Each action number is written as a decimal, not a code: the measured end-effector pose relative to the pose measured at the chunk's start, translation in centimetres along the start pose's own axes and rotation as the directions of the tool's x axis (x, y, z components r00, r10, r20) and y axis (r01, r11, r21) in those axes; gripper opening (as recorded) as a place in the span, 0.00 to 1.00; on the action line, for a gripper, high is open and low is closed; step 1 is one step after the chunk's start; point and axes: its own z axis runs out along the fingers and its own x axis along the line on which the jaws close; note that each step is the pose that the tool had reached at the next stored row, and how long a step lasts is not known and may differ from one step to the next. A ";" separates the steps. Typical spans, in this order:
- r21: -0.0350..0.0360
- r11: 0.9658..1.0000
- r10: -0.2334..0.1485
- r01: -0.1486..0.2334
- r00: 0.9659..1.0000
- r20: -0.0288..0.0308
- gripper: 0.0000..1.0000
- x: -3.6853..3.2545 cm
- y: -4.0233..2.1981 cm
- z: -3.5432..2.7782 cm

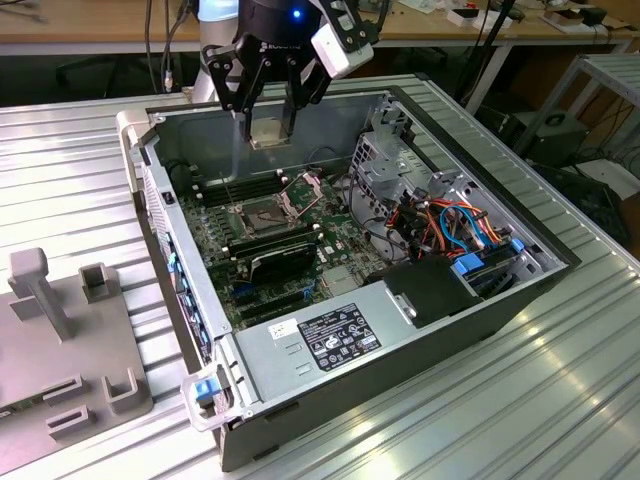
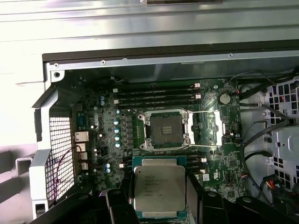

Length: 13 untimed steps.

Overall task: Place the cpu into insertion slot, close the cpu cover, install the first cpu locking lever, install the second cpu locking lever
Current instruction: 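Place the cpu into insertion slot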

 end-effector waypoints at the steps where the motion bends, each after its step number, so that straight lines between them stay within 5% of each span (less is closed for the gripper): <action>1: 0.000 1.000 0.000 0.000 1.000 0.000 0.55 -0.04 0.03 0.00; 13: 0.000 1.000 0.000 0.000 1.000 0.000 0.55 -0.34 0.08 0.02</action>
